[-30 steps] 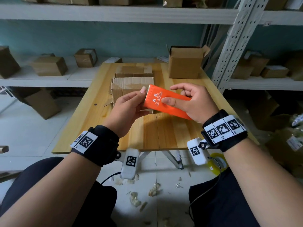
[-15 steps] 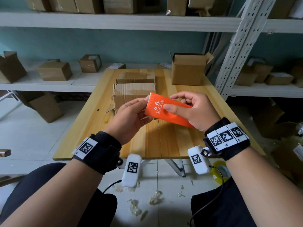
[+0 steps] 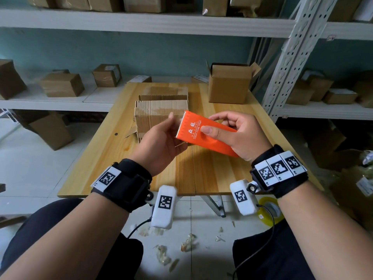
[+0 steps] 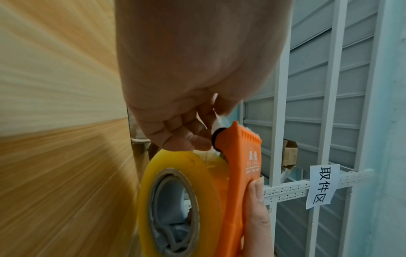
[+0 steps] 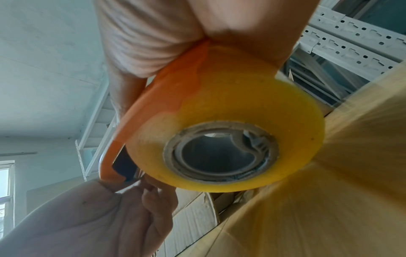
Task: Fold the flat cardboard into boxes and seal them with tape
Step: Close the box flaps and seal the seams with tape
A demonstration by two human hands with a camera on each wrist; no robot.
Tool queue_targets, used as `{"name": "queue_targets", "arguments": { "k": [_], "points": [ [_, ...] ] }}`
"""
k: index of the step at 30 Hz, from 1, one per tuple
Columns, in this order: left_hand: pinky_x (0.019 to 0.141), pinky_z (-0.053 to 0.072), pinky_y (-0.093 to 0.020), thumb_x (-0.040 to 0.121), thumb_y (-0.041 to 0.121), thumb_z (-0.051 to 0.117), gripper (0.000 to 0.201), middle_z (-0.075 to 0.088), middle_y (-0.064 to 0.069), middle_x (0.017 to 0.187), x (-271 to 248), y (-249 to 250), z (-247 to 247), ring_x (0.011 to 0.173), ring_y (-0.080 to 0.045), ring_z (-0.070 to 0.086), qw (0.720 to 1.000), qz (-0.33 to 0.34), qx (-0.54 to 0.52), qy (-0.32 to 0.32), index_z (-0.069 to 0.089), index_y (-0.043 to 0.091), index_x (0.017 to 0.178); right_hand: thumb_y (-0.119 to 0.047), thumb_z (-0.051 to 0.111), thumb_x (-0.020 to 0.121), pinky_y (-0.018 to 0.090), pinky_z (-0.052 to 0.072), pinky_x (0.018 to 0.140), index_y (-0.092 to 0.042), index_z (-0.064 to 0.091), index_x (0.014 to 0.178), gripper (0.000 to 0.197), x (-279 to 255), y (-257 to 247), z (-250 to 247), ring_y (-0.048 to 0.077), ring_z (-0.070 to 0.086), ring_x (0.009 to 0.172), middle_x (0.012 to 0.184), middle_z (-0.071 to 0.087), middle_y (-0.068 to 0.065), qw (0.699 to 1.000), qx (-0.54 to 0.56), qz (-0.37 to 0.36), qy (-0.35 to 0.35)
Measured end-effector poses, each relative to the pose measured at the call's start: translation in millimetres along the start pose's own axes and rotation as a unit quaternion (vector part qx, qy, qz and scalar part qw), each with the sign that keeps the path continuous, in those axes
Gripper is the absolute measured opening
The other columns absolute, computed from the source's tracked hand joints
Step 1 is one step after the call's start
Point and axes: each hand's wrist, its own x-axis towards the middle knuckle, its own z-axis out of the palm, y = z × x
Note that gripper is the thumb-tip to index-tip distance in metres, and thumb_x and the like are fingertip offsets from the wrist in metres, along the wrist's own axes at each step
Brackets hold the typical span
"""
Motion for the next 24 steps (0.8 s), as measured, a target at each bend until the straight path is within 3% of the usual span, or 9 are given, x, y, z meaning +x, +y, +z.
{"name": "queue_targets", "arguments": {
  "k": [2,4,7,9,12,16,20,24],
  "points": [
    [0.087,0.049,-0.033,0.108,0.062,0.042,0.052,0.069,-0.007,0.101,1.1,0.9,-1.1,0.091,-0.02,0.065,1.0,-0.002,-0.009,-0.003,0.066,0.018,0.096,-0.067,0.081,0.073,0.047,0.064,0.084,-0.031,0.075,0.11,0.053,-0.6,0.3,0.2,0.015,0.076,0.088,0.089,0.075,0.004,1.0,0.0,-0.001,-0.002],
    [0.094,0.05,-0.033,0.105,0.065,0.044,0.056,0.07,-0.009,0.108,0.8,0.0,-1.3,0.098,-0.019,0.066,1.0,0.003,0.01,-0.022,0.071,0.016,0.103,-0.066,0.081,0.074,0.046,0.064,0.084,-0.031,0.075,0.111,0.051,-0.4,0.9,0.0,0.015,0.075,0.087,0.089,0.074,0.003,1.0,0.0,-0.002,-0.003],
    [0.094,0.059,-0.031,0.11,0.041,0.051,0.046,0.071,-0.016,0.119,1.0,-2.1,-2.6,0.104,-0.022,0.068,1.0,0.018,0.01,-0.023,0.069,0.002,0.128,-0.065,0.081,0.075,0.048,0.064,0.085,-0.031,0.076,0.111,0.049,0.3,1.4,-2.3,0.016,0.076,0.09,0.094,0.076,0.003,1.0,-0.003,-0.001,-0.008],
    [0.09,0.063,-0.031,0.109,0.025,0.055,0.037,0.072,-0.02,0.115,0.5,-4.0,-3.9,0.1,-0.025,0.069,0.999,0.033,0.0,0.003,0.067,-0.006,0.126,-0.065,0.082,0.076,0.05,0.064,0.086,-0.032,0.076,0.112,0.049,0.8,2.1,-3.6,0.016,0.075,0.094,0.1,0.077,0.002,1.0,-0.004,-0.002,-0.014],
    [0.093,0.063,-0.038,0.102,0.017,0.064,0.022,0.075,-0.022,0.108,-1.1,-5.2,-5.8,0.098,-0.03,0.07,0.997,0.07,0.014,0.021,0.074,0.0,0.111,-0.066,0.081,0.075,0.049,0.064,0.087,-0.033,0.077,0.112,0.05,0.4,1.6,-3.5,0.015,0.075,0.096,0.103,0.077,0.0,1.0,-0.002,-0.001,-0.017],
    [0.097,0.061,-0.039,0.1,0.022,0.068,0.024,0.079,-0.016,0.116,-4.5,-5.9,-6.7,0.101,-0.024,0.076,0.994,0.091,0.05,0.02,0.078,0.012,0.12,-0.057,0.083,0.081,0.048,0.064,0.087,-0.032,0.077,0.113,0.041,-1.1,0.7,-2.5,0.013,0.074,0.096,0.101,0.077,-0.001,1.0,-0.007,-0.003,-0.024],
    [0.089,0.06,-0.036,0.084,0.035,0.075,0.032,0.08,-0.01,0.101,-6.0,-4.3,-8.3,0.089,-0.018,0.075,0.993,0.102,0.056,0.033,0.081,0.015,0.108,-0.055,0.084,0.082,0.048,0.064,0.087,-0.032,0.078,0.111,0.038,-1.4,0.2,-2.3,0.016,0.074,0.095,0.095,0.075,0.001,1.0,-0.003,-0.005,-0.027],
    [0.08,0.062,-0.032,0.087,0.026,0.074,0.028,0.08,-0.012,0.101,-4.5,-3.2,-10.0,0.089,-0.02,0.075,0.993,0.117,0.029,0.016,0.079,0.01,0.109,-0.059,0.083,0.078,0.048,0.064,0.086,-0.033,0.078,0.11,0.041,-0.9,0.8,-2.9,0.016,0.075,0.093,0.093,0.075,0.002,1.0,0.001,-0.006,-0.025]
  ]
}}
